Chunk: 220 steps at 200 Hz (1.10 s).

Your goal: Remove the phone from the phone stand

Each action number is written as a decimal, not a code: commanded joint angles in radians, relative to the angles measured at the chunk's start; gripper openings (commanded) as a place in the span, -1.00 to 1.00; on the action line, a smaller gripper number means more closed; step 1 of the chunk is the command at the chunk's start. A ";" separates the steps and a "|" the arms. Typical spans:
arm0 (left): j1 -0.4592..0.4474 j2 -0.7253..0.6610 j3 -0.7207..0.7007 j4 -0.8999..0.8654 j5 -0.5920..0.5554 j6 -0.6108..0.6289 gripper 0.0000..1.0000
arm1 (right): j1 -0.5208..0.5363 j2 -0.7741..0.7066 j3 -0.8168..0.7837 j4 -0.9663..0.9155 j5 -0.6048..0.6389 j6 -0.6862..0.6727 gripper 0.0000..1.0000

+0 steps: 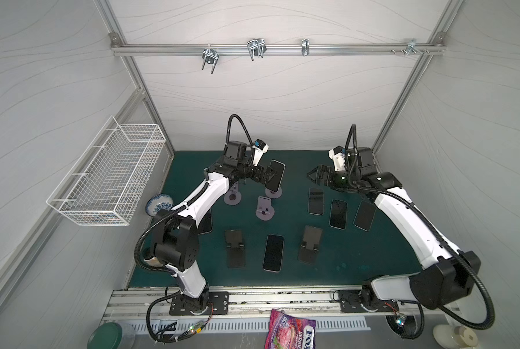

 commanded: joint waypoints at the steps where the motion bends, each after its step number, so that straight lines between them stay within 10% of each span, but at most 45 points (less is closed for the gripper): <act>1: -0.006 0.042 0.040 0.063 -0.040 -0.005 0.98 | -0.007 0.014 -0.008 0.030 -0.005 -0.012 0.98; 220: -0.093 0.282 0.222 0.062 -0.190 -0.032 0.83 | -0.020 0.086 -0.061 0.127 -0.064 0.013 0.99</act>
